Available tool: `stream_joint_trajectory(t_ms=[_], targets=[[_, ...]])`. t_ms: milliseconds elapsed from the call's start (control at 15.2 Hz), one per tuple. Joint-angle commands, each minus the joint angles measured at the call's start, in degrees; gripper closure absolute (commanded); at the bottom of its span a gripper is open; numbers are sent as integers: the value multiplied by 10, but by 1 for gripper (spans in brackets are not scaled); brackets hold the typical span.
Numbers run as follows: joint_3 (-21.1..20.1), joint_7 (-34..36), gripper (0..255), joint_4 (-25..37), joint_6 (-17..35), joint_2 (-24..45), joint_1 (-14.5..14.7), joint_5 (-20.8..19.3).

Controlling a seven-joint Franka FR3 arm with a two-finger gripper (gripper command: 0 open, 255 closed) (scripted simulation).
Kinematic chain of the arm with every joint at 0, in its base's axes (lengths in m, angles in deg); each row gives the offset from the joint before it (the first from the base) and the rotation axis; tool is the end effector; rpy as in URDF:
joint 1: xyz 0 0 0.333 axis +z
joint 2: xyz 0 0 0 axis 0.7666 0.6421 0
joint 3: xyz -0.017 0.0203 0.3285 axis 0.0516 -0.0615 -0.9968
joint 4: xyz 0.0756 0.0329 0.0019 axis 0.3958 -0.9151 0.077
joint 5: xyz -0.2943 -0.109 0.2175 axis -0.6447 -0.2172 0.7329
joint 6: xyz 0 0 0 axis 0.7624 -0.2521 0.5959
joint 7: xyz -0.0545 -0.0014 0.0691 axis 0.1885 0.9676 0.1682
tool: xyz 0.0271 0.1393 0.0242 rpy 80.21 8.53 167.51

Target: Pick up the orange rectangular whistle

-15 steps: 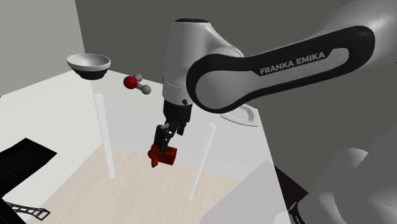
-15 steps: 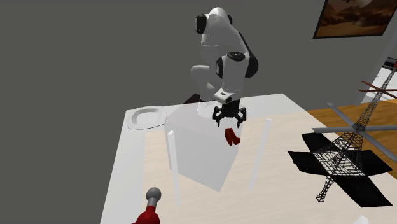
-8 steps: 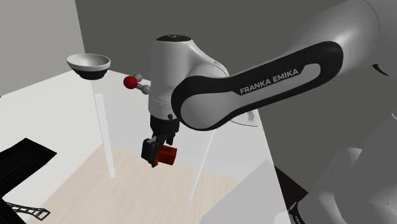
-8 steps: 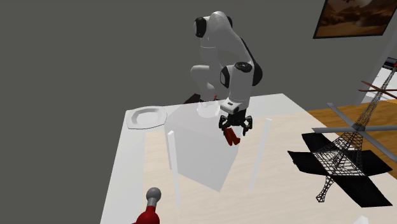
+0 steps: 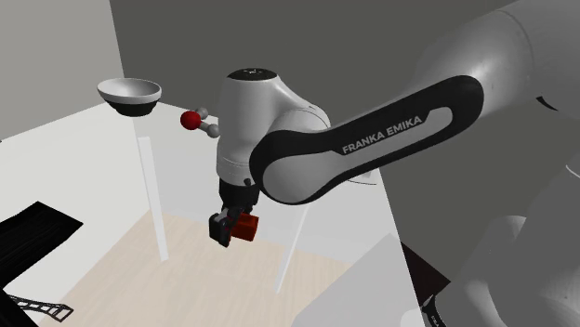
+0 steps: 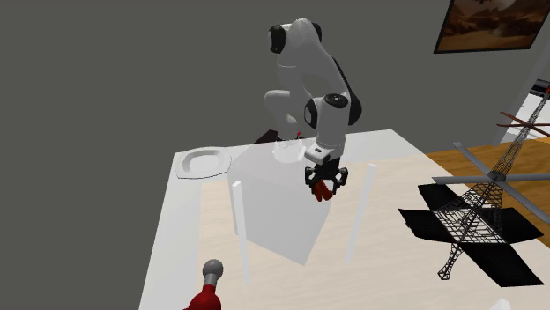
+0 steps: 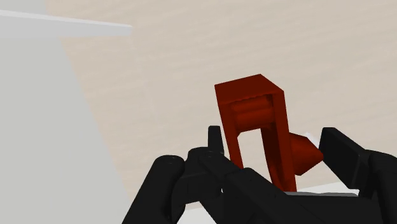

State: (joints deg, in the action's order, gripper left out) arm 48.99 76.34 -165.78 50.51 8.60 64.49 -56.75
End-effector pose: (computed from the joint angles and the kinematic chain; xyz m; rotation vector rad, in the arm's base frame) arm 0.4194 0.3350 0.3486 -3.0616 -0.6868 -0.0109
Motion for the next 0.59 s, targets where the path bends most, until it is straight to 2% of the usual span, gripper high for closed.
stream_joint_trajectory(t_ms=[0, 396, 528], targets=[[0, 0, 255, -1, 0, 0, 0, 0], [0, 0, 255, 0, 1, 2, 0, -1], [0, -4, 255, 7, -14, -7, -1, 4]])
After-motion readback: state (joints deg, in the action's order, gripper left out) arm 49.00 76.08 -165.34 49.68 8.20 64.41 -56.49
